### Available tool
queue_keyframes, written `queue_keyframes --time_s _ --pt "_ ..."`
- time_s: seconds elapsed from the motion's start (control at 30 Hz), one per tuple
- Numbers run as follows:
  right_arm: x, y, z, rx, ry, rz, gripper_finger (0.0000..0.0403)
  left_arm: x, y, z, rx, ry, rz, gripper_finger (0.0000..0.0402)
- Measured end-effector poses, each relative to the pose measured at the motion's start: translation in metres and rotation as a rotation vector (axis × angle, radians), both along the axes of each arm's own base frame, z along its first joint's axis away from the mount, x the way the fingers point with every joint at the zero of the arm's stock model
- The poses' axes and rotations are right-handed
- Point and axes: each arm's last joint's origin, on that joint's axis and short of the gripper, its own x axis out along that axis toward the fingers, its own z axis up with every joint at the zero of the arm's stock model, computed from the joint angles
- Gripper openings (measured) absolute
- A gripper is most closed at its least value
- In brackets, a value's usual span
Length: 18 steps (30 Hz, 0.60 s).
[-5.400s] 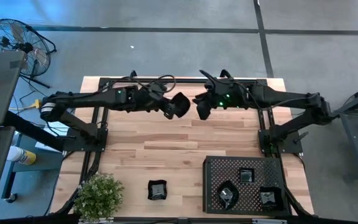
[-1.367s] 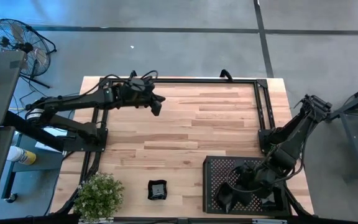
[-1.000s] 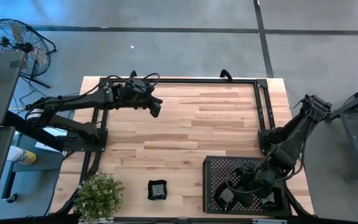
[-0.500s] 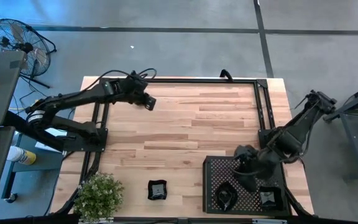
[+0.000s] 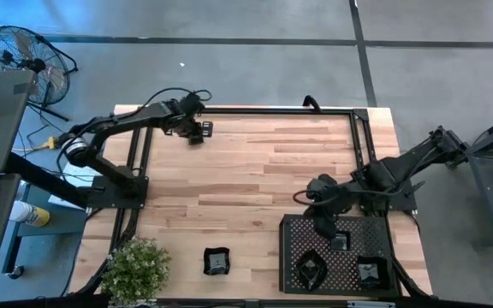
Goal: Pick & Place Mini shaped plates
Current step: Stack the black square plate on top of the black square plate on the shelf
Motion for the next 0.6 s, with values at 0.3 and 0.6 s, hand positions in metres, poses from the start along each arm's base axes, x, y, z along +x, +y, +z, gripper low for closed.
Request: queue_keyframes --time_s 0.3,0.6 --pt "0.001 -0.003 0.0 -0.043 -0.014 0.034 0.0003 -0.009 0.018 -0.021 -0.052 0.086 0.108 0.0161" --pt "0.001 -0.003 0.0 -0.067 -0.021 0.059 0.0002 -0.023 0.022 -0.051 -0.132 0.039 0.158 0.0121"
